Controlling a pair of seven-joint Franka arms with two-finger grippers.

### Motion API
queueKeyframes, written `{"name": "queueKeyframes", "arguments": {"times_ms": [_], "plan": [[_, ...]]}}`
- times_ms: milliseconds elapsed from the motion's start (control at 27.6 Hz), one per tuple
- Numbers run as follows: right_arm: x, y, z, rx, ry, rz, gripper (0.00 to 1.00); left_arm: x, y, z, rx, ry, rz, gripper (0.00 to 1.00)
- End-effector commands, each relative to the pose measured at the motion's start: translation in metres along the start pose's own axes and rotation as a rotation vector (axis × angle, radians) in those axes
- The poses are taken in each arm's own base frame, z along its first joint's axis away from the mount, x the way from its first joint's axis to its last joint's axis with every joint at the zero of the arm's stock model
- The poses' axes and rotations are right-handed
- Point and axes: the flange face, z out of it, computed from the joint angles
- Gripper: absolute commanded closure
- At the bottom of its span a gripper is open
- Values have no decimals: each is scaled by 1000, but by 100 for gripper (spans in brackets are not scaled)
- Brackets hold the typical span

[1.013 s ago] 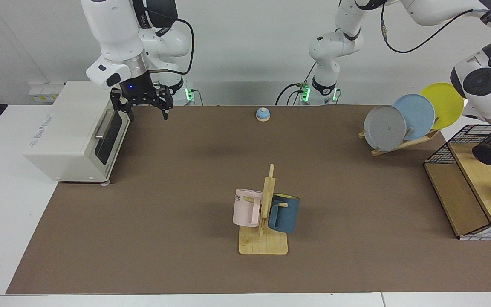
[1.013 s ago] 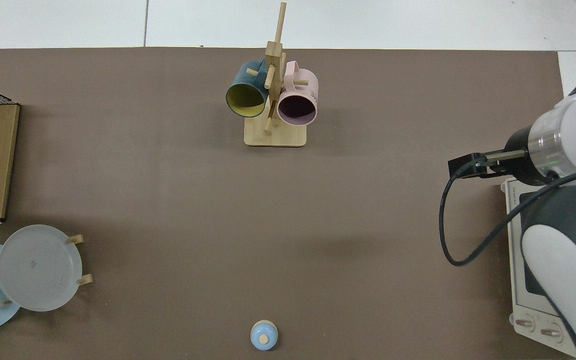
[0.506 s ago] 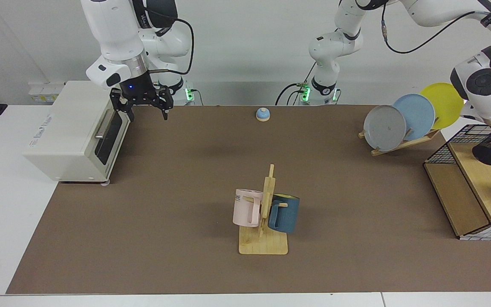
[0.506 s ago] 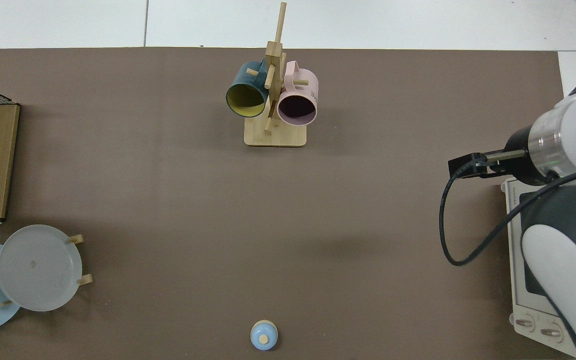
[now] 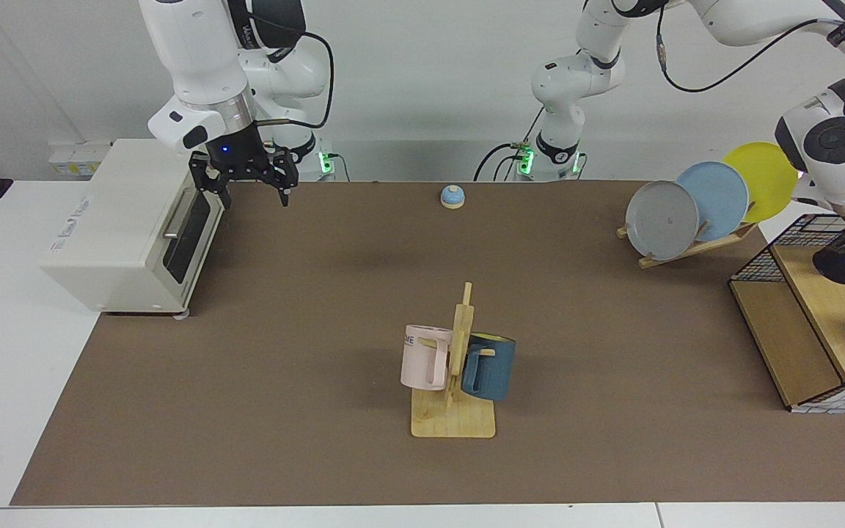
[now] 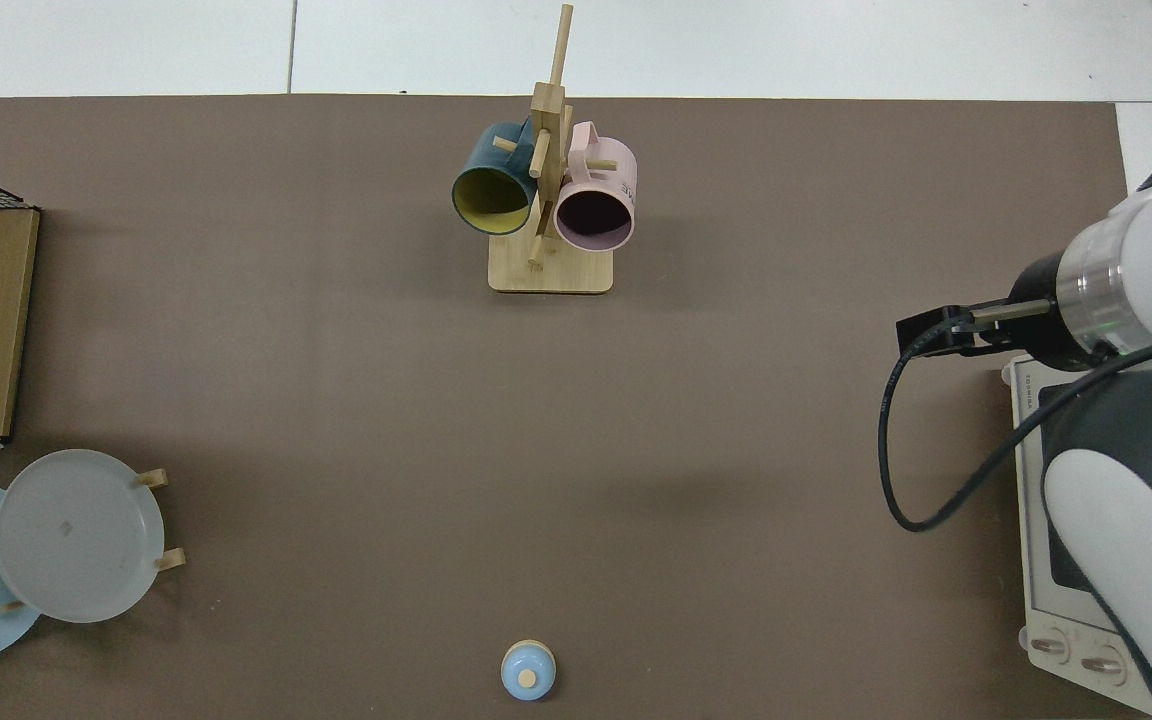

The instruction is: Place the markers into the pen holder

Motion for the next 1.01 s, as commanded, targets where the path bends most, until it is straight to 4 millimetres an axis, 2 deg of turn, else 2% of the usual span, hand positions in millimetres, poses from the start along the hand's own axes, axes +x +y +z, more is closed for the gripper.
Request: {"name": "queueKeyframes", "arguments": {"times_ms": [0,145,217,289,723,977], "plan": [[0,3,-3,10,-5,-12,0,-2,9,-1,16,21,9,92],[0,3,-3,10,-3,-12,0,-1,9,-1,13,29,5,80],[0,3,-3,10,-5,-12,0,-1,9,-1,11,29,5,65],[0,3,-3,10,-5,-12,0,-1,9,-2,10,29,5,56],[0,3,-3,10,-5,-12,0,-8,7,-11,17,20,14,50],[-1,3,-3,10,-5,-14,0,-32,13,-39,-18,28,28,50]]}}
